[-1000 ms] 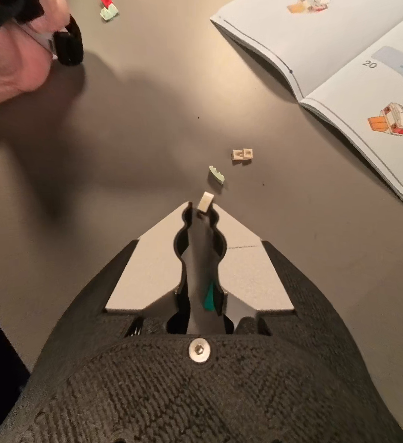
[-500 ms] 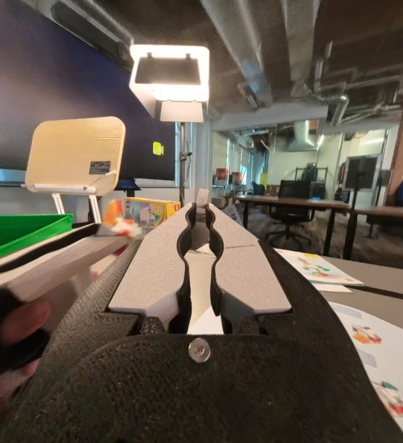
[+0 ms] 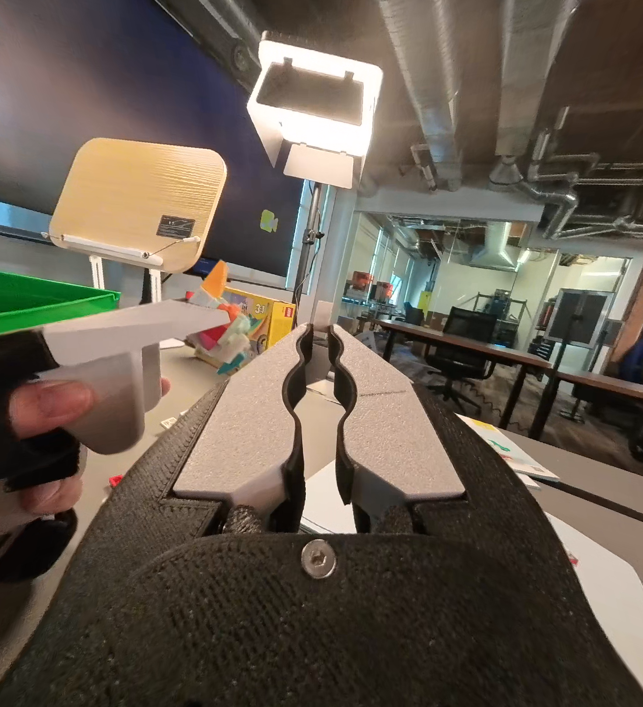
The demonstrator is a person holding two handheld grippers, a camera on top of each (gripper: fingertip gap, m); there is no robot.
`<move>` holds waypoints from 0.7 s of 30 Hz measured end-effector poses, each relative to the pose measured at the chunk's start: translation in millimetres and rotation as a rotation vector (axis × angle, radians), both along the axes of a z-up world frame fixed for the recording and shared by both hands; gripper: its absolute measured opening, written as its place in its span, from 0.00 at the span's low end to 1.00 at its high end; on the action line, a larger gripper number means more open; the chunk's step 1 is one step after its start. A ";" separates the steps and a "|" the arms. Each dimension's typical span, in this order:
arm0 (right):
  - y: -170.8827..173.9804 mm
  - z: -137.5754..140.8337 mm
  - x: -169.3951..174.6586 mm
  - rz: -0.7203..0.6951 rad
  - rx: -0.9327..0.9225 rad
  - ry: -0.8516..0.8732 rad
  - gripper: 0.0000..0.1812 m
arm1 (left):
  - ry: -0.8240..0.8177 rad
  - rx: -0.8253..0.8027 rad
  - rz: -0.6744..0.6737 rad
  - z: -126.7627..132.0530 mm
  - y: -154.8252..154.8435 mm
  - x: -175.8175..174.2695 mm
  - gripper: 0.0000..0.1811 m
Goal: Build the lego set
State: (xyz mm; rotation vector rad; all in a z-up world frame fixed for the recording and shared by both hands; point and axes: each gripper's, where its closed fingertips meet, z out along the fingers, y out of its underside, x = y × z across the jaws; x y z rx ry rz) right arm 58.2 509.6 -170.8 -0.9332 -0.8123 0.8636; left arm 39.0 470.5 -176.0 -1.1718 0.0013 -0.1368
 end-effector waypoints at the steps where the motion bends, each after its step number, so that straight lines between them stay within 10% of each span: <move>1: 0.2 -1.7 -1.1 -0.001 0.005 -0.008 0.03 | -0.013 0.004 -0.002 1.4 -1.3 -1.0 0.19; 21: 19.7 -9.8 3.7 -0.052 -0.056 -0.016 0.03 | 0.133 0.034 -0.071 7.7 -10.8 36.1 0.19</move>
